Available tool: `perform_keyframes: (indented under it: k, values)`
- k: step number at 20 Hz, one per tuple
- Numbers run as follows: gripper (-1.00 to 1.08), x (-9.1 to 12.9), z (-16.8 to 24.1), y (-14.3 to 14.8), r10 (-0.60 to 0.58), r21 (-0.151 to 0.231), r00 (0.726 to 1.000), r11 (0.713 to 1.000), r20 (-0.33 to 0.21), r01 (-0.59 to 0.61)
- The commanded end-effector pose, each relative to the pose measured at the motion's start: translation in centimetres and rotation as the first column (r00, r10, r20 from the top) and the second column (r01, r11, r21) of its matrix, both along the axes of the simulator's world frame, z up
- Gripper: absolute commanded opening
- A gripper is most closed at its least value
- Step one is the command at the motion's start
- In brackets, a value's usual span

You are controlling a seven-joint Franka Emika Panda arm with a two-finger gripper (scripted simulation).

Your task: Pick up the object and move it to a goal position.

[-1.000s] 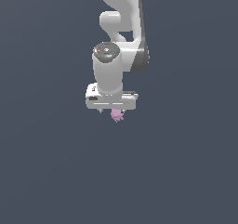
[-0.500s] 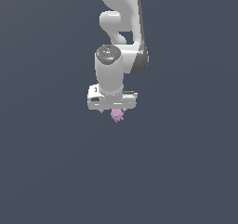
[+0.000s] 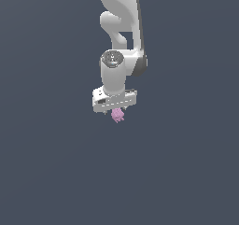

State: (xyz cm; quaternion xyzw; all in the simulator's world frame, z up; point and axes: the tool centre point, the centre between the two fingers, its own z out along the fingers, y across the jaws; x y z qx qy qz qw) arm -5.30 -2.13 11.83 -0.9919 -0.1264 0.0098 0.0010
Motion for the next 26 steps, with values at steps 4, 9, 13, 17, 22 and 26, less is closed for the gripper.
perform_keyframes:
  k: [4, 9, 13, 17, 22, 26]
  values:
    - [1.00, -1.7, -1.6, 0.4, 0.109, 0.001, 0.994, 0.994, 0.012, -0.109]
    - [1.00, -2.6, -2.3, 0.7, 0.165, 0.001, 0.986, 0.986, 0.018, -0.165]
    - [1.00, -2.9, -2.6, 0.7, 0.183, 0.000, 0.983, 0.983, 0.020, -0.183]
    - [1.00, -2.9, -2.7, 0.7, 0.179, 0.001, 0.984, 0.984, 0.019, -0.179]
    - [1.00, -2.9, -4.2, 0.7, 0.181, 0.001, 0.983, 0.984, 0.019, -0.181]
    - [1.00, -3.0, -6.2, 0.7, 0.183, 0.001, 0.983, 0.983, 0.019, -0.183]
